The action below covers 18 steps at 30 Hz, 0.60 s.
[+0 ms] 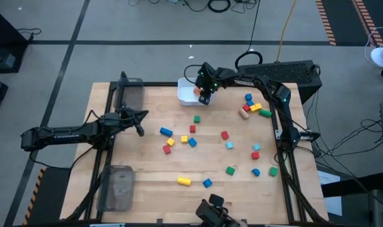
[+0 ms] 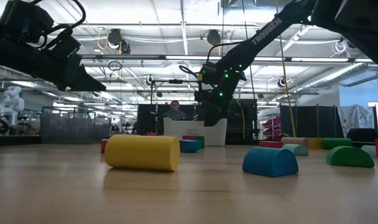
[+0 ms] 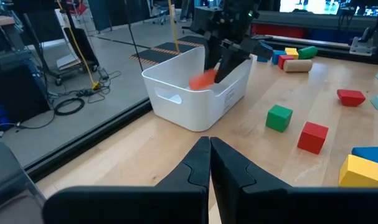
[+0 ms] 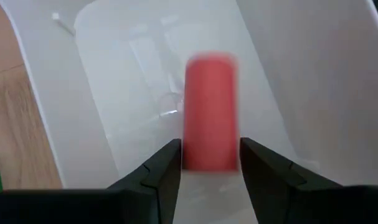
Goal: Sort blocks by size
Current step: Put the orange cylinder block into the white bin, then put the brown cylinder block into the white bin
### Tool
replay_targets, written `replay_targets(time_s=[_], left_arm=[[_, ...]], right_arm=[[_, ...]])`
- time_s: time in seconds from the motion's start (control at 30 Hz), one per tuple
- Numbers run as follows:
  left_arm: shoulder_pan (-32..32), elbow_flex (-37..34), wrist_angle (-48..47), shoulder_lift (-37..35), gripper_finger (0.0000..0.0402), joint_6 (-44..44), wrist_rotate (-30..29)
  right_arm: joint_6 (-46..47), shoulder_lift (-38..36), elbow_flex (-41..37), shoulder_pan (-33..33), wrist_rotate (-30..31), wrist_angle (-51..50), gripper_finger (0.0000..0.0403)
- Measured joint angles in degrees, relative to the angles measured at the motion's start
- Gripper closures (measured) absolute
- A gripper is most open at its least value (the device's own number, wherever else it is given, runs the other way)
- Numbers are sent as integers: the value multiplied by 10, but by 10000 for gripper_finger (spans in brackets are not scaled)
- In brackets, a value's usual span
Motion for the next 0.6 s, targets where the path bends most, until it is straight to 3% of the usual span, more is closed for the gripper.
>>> replay_targets(time_s=[0.33,0.6], left_arm=[[0,0,0,0,386,0,0],[0,0,-10,0,386,-1,0]], right_arm=[[-2,-4,0,0,3,1,239],[-2,-64,0,3,4,-16,239]])
